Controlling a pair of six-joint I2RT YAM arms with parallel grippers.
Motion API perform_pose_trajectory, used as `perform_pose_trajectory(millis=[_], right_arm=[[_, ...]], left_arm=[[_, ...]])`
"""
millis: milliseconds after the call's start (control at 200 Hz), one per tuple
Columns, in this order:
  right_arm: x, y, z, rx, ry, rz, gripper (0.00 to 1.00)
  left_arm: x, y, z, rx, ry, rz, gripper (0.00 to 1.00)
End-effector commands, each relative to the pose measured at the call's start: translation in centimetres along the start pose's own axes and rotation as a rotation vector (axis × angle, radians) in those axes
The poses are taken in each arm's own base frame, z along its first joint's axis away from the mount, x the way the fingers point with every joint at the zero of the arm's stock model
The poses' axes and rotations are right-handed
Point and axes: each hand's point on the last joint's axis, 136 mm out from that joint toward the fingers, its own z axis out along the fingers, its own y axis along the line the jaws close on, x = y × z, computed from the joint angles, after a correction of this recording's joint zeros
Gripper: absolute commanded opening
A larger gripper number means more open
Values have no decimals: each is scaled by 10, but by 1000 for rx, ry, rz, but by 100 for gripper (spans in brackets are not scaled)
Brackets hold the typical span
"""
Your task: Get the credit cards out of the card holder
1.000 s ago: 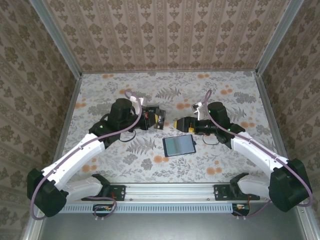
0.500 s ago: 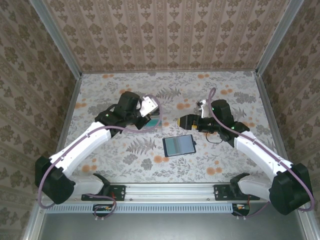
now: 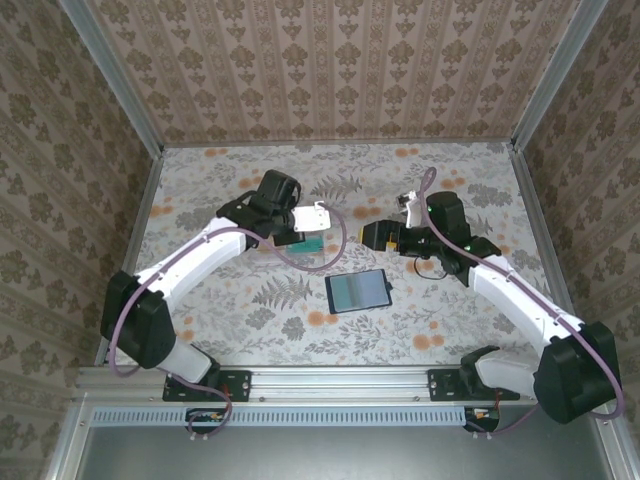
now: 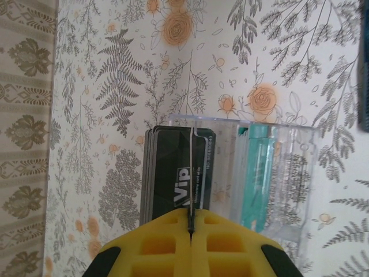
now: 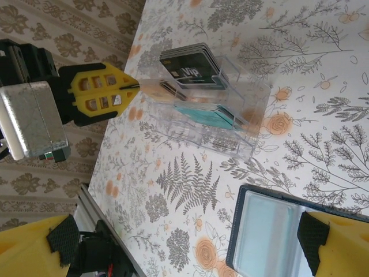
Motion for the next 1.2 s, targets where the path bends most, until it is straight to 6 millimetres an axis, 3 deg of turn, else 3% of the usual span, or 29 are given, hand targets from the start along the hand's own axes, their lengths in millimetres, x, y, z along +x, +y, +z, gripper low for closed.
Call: perform_pose_trajectory(millis=[0, 935, 1000, 1195], right_arm=[[-10, 4, 0, -6, -6, -21, 100], [-15, -3, 14, -20, 19, 19, 100], [-15, -4, 15, -21, 22, 23, 100], [-15, -2, 17, -28, 27, 26, 100]], left_arm=[[-1, 7, 1, 14, 2, 70, 0], [14, -6, 34, 190, 41, -4, 0], [14, -5, 34, 195, 40, -10, 6], [15, -1, 37, 211, 39, -34, 8]])
